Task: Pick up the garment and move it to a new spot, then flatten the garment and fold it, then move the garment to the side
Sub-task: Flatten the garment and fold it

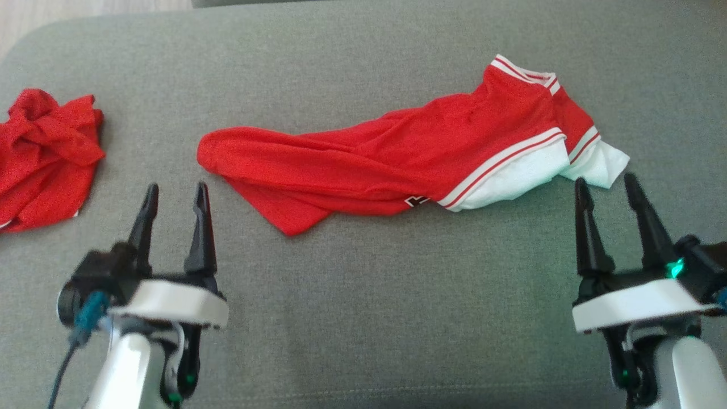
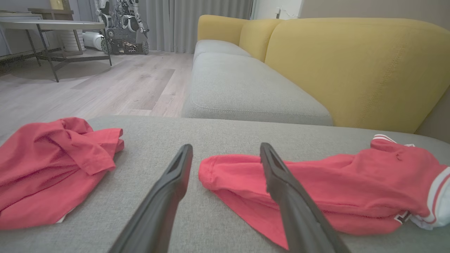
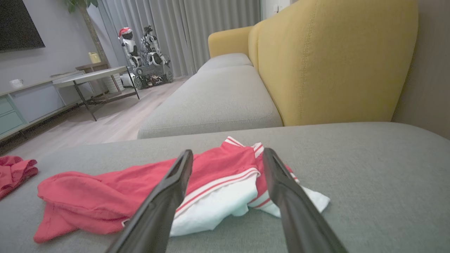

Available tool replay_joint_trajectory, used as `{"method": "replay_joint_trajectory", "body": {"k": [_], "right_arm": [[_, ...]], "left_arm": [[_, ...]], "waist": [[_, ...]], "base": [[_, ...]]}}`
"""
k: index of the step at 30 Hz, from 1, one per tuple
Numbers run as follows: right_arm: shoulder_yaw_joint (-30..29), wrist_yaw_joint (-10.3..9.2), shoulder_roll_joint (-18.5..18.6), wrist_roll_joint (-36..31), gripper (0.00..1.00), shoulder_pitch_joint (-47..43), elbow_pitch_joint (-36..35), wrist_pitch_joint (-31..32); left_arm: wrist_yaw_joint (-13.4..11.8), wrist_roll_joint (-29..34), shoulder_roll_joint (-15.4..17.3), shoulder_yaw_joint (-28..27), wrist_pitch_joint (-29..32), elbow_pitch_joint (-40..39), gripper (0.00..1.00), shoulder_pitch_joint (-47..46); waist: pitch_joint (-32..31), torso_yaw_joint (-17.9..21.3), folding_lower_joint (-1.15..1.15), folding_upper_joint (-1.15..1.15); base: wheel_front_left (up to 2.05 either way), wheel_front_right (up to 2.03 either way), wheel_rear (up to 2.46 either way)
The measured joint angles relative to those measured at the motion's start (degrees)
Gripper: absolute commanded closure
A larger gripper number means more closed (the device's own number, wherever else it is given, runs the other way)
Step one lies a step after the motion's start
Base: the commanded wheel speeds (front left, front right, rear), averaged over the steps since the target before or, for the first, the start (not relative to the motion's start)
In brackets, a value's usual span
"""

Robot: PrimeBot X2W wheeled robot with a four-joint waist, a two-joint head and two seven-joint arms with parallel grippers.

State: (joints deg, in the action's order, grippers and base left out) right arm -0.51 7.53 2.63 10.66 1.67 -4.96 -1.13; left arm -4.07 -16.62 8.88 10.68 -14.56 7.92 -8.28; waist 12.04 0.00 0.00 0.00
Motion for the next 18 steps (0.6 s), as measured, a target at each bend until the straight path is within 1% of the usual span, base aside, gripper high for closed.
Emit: {"method": "replay_joint_trajectory", "body": {"k": [2,8,12,18], "right_arm": [[0.26,0.01,-0.01,-0.26,0.0,-1.87,0.03,0.76],[0.67,0.0,0.0,-0.74,0.0,-2.66,-0.16,1.24],[0.93,0.01,0.0,-0.75,0.0,-2.67,-0.19,1.74],[1.11,0.01,0.02,-0.75,0.0,-2.66,-0.21,2.24]], "left_arm": [[-0.52,0.87,0.23,0.45,0.02,-2.72,0.0,3.1],[-1.48,1.57,0.74,1.67,1.53,-6.91,0.0,5.72],[-2.05,1.93,0.88,2.04,2.77,-8.38,0.0,6.83],[-2.05,1.92,1.14,2.49,3.37,-8.77,0.0,7.03]], "waist": [[-1.11,-0.32,0.0,0.0],[-2.22,-0.43,0.0,0.0],[-2.54,-0.68,0.0,0.0],[-2.63,-1.14,0.0,0.0]], "base": [[0.0,0.0,0.0],[0.0,0.0,0.0],[0.0,0.0,0.0],[0.0,0.0,0.0]]}}
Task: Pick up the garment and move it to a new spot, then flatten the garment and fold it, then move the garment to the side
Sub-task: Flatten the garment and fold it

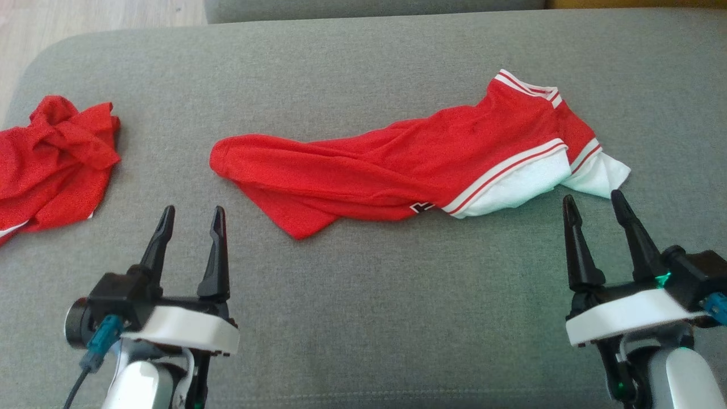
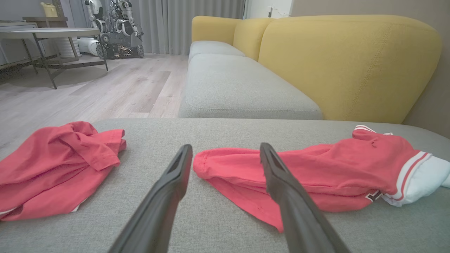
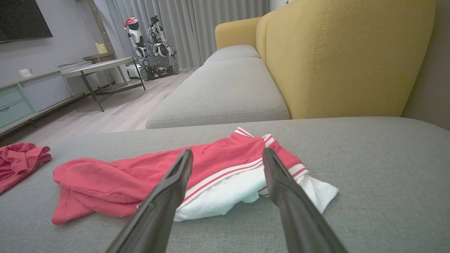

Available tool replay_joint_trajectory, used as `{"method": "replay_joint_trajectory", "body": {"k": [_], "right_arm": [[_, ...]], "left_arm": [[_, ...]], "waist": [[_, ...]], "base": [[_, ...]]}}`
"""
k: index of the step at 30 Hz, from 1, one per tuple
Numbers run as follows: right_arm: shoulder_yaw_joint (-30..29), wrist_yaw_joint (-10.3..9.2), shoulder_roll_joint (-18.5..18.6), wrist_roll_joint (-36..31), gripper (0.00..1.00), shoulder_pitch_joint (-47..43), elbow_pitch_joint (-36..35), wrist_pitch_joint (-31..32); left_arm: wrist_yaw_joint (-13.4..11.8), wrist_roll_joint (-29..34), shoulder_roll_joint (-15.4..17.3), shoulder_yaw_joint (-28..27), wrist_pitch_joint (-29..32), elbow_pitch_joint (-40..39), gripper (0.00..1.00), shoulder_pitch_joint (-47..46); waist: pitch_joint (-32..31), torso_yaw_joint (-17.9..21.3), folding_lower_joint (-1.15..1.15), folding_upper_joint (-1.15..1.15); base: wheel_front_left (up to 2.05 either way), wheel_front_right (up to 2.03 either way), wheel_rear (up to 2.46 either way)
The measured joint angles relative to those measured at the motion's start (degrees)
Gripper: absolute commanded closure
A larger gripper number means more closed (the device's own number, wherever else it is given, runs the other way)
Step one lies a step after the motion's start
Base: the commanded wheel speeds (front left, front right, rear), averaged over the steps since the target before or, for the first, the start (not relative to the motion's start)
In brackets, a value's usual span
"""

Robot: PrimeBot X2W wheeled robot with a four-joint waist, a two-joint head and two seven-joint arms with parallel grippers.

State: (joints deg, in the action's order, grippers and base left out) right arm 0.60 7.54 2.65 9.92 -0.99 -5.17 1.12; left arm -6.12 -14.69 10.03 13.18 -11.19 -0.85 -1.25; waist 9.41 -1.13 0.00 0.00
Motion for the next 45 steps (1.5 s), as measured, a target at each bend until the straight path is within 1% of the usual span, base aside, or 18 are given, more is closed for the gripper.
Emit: {"method": "replay_joint_trajectory", "body": {"k": [7,10,16,19,23,28,29,30,31,32,38,42,45], "right_arm": [[-0.11,-0.01,0.21,0.01,0.0,0.34,0.03,0.48],[-0.51,0.0,0.88,0.18,0.0,0.86,1.63,0.68],[-3.92,0.0,3.85,0.59,0.0,6.66,10.38,0.99],[-4.75,0.0,5.05,1.4,0.0,9.49,15.05,0.92],[-4.11,-0.01,5.95,2.43,0.0,12.38,20.36,1.51],[-1.9,-0.01,7.53,3.9,0.0,15.28,24.27,1.72],[-1.22,0.0,7.92,4.39,0.02,15.75,24.91,1.97],[-0.74,-0.01,8.18,5.03,0.56,16.12,25.39,2.02],[-0.26,-0.01,8.47,5.57,0.93,16.39,25.73,2.23],[0.24,0.0,8.82,6.02,1.0,16.64,26.25,2.33],[1.48,-0.01,9.1,8.48,1.0,16.83,25.85,2.75],[0.53,-0.01,8.86,9.32,1.0,16.45,21.21,2.33],[-1.96,0.0,7.48,10.38,1.0,14.27,16.05,2.58]], "left_arm": [[0.05,-0.01,0.01,0.98,-0.01,0.01,0.0,-0.15],[0.08,-0.01,-0.01,1.14,-0.08,0.14,0.0,-0.36],[0.44,-0.01,-0.63,2.58,-0.84,0.93,0.0,-2.52],[0.67,-0.02,-1.1,2.77,-1.41,1.45,0.0,-3.21],[1.12,-0.04,-1.22,2.78,-1.93,2.65,0.0,-4.02],[1.16,-0.2,-1.37,2.81,-2.44,3.31,0.0,-4.28],[1.18,-0.2,-1.4,2.87,-2.52,3.41,0.0,-4.47],[1.22,-0.19,-1.41,2.97,-2.53,3.47,0.0,-4.77],[1.48,-0.18,-1.41,3.02,-2.53,3.5,0.0,-5.11],[1.65,-0.18,-1.41,3.1,-2.54,3.63,0.0,-5.48],[1.68,0.01,-1.33,3.2,-2.6,3.99,0.0,-6.61],[1.65,0.02,-1.31,3.19,-3.02,4.04,0.0,-6.62],[1.59,0.01,-1.3,3.11,-3.03,4.04,0.0,-6.6]], "waist": [[0.6,-0.8,0.0,0.0],[1.09,-1.32,0.0,0.0],[2.52,-2.61,0.0,0.0],[3.35,-3.3,0.0,0.0],[4.2,-4.1,0.0,0.0],[4.83,-4.5,0.0,0.0],[4.91,-4.56,0.0,0.0],[5.0,-4.63,0.0,0.0],[5.11,-4.71,0.0,0.0],[5.16,-4.81,0.0,0.0],[5.18,-4.93,0.0,0.0],[5.05,-4.59,0.0,0.0],[4.8,-4.15,0.0,0.0]], "base": [[0.0,0.0,0.0],[0.0,0.0,0.0],[0.0,0.0,0.0],[0.0,0.0,0.0],[0.0,0.0,0.0],[0.0,0.0,0.0],[0.0,0.0,0.0],[0.0,0.0,0.0],[0.0,0.0,0.0],[0.0,0.0,0.0],[0.0,0.0,0.0],[0.0,0.0,0.0],[0.0,0.0,0.0]]}}
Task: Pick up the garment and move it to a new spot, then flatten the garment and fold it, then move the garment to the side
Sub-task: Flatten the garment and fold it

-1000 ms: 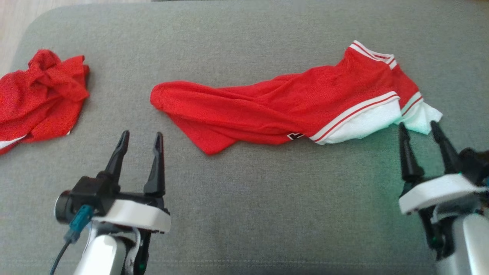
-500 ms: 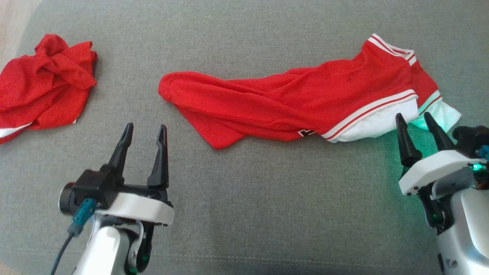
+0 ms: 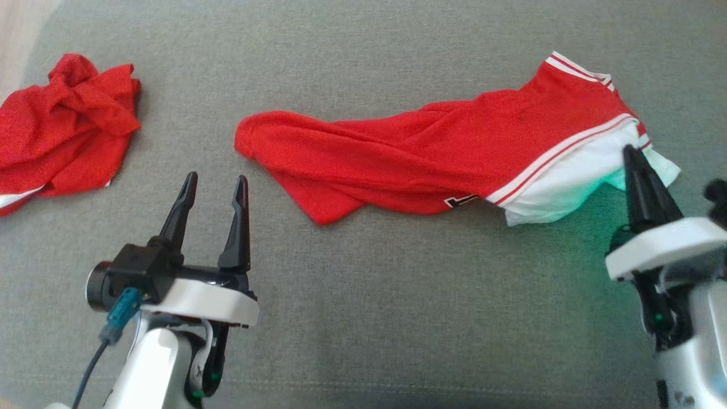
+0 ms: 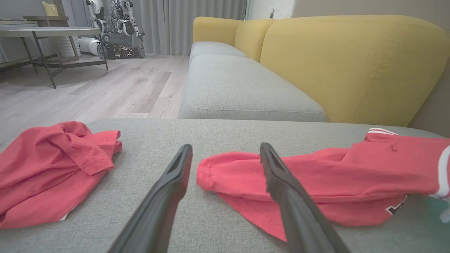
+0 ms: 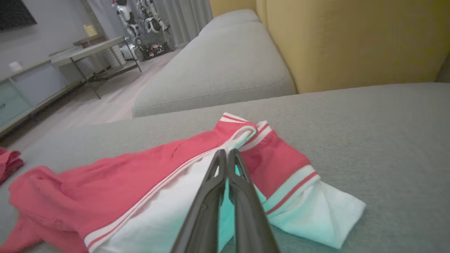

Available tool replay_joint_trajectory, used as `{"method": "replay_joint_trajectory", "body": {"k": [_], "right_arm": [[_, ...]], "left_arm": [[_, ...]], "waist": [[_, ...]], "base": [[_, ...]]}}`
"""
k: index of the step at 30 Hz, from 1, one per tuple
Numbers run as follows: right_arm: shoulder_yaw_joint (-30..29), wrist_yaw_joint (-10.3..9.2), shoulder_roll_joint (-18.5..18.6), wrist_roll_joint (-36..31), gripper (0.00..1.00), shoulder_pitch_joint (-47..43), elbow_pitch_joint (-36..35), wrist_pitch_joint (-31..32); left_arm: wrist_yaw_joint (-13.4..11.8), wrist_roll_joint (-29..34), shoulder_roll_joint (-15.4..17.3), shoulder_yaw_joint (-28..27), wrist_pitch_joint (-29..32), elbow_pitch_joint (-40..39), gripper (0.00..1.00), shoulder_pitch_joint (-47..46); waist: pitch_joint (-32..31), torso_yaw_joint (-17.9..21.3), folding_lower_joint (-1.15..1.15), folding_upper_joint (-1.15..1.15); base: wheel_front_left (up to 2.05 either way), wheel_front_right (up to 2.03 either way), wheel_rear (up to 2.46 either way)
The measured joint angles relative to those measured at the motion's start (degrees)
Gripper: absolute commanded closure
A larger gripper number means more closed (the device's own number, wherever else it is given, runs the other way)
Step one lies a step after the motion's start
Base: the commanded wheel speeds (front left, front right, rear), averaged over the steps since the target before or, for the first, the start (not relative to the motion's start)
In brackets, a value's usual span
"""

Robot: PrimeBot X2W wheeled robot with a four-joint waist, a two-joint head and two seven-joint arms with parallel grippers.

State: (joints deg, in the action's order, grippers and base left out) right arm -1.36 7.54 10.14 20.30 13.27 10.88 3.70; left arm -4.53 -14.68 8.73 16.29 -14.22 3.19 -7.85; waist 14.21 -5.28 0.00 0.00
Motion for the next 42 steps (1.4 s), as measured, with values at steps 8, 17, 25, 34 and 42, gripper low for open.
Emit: {"method": "replay_joint_trajectory", "body": {"k": [8,17,25,34,42], "right_arm": [[-10.14,-0.01,-6.55,3.2,1.0,-7.4,-11.82,7.81],[-16.71,0.0,-7.59,5.1,1.0,-10.44,-18.63,14.55],[-16.49,-0.01,-7.62,4.27,1.0,-7.6,-4.93,12.38],[-13.06,0.0,-7.62,-3.25,0.0,-4.56,-0.82,2.83],[-7.4,0.0,-7.57,-11.55,0.0,-7.5,-10.8,-2.83]], "left_arm": [[-0.49,-0.03,0.0,-0.25,-0.07,-0.1,0.0,0.19],[-0.47,-0.05,-0.02,-0.24,-0.07,-0.12,0.0,0.33],[0.01,-0.21,-0.09,-0.08,-0.08,0.53,0.0,0.24],[-0.53,-0.32,-0.15,-0.15,-0.08,0.94,0.0,0.48],[-1.59,-0.63,-0.12,-0.49,-0.08,1.05,0.0,2.55]], "waist": [[-0.25,1.29,0.0,0.0],[0.68,1.31,0.0,0.0],[1.44,0.19,0.0,0.0],[0.41,-0.12,0.0,0.0],[-2.34,1.22,0.0,0.0]], "base": [[0.0,0.0,0.0],[0.0,0.0,0.0],[0.0,0.0,0.0],[0.0,0.0,0.0],[0.0,0.0,0.0]]}}
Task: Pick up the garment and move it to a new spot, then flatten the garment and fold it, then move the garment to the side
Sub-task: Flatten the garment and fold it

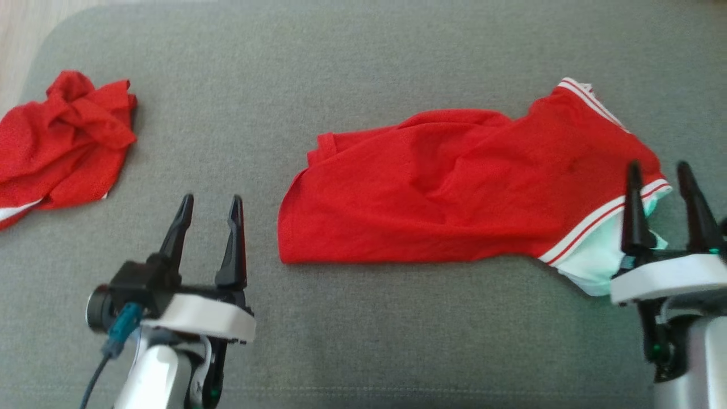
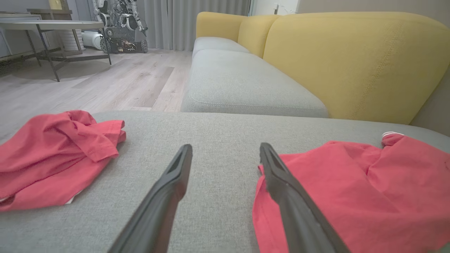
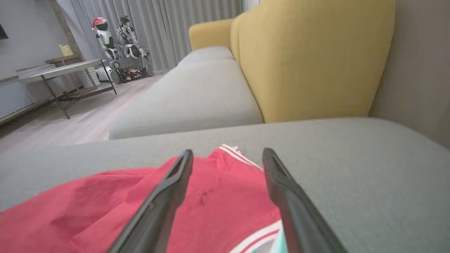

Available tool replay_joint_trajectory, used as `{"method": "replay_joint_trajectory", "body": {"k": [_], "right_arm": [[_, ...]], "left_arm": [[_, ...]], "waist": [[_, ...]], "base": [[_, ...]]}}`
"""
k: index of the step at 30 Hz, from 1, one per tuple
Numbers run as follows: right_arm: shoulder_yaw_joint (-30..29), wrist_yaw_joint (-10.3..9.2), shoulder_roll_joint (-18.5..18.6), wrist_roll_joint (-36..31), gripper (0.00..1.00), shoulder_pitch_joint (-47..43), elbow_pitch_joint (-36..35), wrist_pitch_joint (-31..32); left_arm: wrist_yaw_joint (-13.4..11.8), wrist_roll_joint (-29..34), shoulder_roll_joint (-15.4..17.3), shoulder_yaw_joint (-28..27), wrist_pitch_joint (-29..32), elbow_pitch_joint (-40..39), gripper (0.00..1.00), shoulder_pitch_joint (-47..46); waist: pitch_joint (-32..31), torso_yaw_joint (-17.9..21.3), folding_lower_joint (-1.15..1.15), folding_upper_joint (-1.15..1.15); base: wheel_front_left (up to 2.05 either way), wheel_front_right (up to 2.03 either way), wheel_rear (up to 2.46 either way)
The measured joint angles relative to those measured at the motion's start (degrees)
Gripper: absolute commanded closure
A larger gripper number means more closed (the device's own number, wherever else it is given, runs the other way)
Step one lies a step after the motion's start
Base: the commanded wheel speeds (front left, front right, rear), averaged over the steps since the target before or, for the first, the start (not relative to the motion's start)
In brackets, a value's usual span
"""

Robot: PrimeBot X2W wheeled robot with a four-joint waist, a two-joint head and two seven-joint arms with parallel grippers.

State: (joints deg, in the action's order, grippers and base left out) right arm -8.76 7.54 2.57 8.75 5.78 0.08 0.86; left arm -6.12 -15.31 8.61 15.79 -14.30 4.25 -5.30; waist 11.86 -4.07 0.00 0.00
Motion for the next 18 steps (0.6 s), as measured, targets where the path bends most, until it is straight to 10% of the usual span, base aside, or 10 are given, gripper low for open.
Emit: {"method": "replay_joint_trajectory", "body": {"k": [18], "right_arm": [[8.51,-0.01,0.09,-1.69,0.0,-6.9,-7.59,-1.34]], "left_arm": [[-1.52,-0.49,0.48,0.24,1.18,-1.21,0.0,5.55]], "waist": [[-3.96,1.58,0.0,0.0]], "base": [[0.0,0.0,0.0]]}}
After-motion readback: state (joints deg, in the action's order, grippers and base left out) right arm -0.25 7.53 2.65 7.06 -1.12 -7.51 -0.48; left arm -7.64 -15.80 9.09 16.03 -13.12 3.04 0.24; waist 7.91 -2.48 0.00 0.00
